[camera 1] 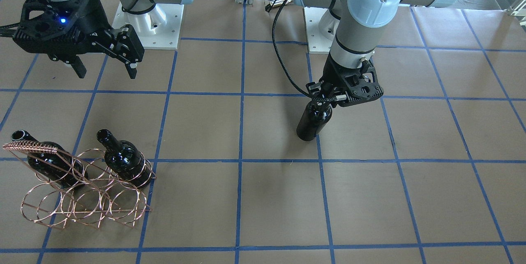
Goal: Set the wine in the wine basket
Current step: 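Set the bottle upright on the table and open the left gripper, then raise the left gripper away while the right arm swings toward the bottle, then reach the right gripper across to the standing bottle's neck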
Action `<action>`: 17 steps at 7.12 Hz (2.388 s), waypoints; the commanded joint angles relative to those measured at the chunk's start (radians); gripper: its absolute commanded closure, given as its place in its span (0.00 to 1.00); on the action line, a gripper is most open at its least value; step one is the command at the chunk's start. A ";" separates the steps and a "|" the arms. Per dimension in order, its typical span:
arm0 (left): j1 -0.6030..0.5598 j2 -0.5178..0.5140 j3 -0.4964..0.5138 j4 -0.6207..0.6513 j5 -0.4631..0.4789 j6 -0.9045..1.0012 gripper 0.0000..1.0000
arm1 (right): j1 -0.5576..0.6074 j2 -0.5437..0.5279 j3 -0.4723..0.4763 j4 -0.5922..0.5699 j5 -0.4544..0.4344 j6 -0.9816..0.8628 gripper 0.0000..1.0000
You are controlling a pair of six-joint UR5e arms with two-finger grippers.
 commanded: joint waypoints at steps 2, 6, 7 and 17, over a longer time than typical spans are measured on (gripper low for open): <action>0.000 -0.006 -0.001 -0.003 -0.004 -0.006 0.84 | 0.006 -0.001 0.001 0.011 -0.001 -0.012 0.00; -0.002 0.013 0.045 -0.021 -0.016 0.001 0.00 | 0.000 -0.009 0.001 0.063 0.003 -0.023 0.00; 0.015 0.017 0.118 -0.096 -0.021 0.003 0.00 | -0.002 0.001 0.002 0.066 0.003 -0.027 0.00; 0.371 0.055 0.374 -0.320 -0.013 0.578 0.00 | 0.550 0.321 -0.210 -0.097 -0.019 1.035 0.00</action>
